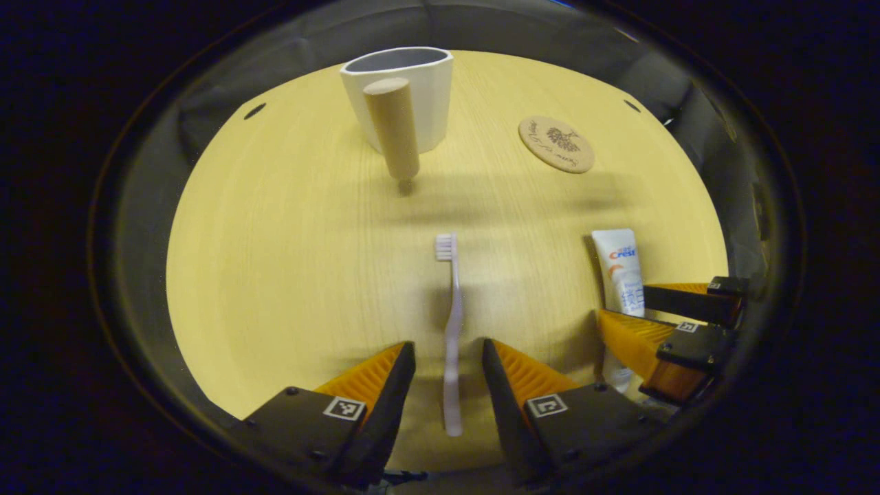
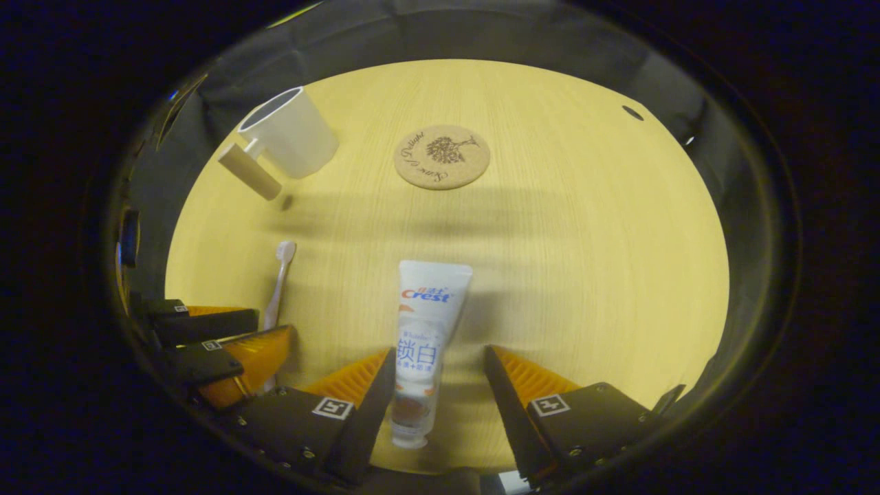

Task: Put the toothbrush and toothpaste on the desktop into the cup, then pick up the cup and place it on the coaster on the desktop.

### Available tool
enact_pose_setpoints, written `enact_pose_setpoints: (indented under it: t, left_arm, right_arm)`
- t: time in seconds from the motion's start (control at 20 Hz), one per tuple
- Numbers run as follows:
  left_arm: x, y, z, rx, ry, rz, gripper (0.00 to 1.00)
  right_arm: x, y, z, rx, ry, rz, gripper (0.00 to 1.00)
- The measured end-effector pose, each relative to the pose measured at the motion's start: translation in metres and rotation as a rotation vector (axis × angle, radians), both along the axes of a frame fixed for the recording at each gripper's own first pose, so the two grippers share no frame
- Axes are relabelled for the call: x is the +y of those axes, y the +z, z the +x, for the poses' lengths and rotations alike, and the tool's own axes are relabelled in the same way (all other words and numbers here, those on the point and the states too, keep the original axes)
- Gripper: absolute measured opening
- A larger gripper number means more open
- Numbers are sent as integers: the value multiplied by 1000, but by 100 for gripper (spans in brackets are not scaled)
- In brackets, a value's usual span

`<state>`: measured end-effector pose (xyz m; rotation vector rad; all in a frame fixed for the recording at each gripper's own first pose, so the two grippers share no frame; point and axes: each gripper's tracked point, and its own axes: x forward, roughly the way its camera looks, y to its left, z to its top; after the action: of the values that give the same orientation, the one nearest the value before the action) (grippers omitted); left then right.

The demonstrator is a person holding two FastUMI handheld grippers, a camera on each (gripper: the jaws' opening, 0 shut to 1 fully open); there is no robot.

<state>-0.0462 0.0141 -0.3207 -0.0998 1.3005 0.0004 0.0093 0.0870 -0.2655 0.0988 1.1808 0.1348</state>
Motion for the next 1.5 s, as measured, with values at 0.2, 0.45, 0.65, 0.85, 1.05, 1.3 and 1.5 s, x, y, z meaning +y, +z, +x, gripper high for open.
enact_pose_setpoints:
  t: [0.2, 0.45, 0.65, 0.85, 1.05, 1.3, 1.5]
  left_arm:
    - [3, -4, -1, -18, 11, 9, 51]
    - [2, 2, -1, -45, -7, 7, 17]
    - [2, 3, -3, -68, -22, 6, 11]
    - [3, 4, -2, -95, -19, -8, 11]
    - [6, 12, -4, -144, 35, -35, 11]
    - [18, 43, -6, -284, 93, -38, 11]
    - [31, 85, 0, -427, 113, 2, 11]
  right_arm:
    - [-6, 3, -5, -7, 7, -29, 53]
    - [-11, -3, 0, -30, 6, -48, 35]
    - [-8, -2, 2, -57, -25, 14, 26]
    - [-10, 1, -2, -51, -42, 61, 17]
    - [-14, 19, -2, -112, -52, 100, 17]
    - [-13, 57, 2, -247, -26, 157, 17]
    - [-4, 86, 7, -361, 14, 199, 17]
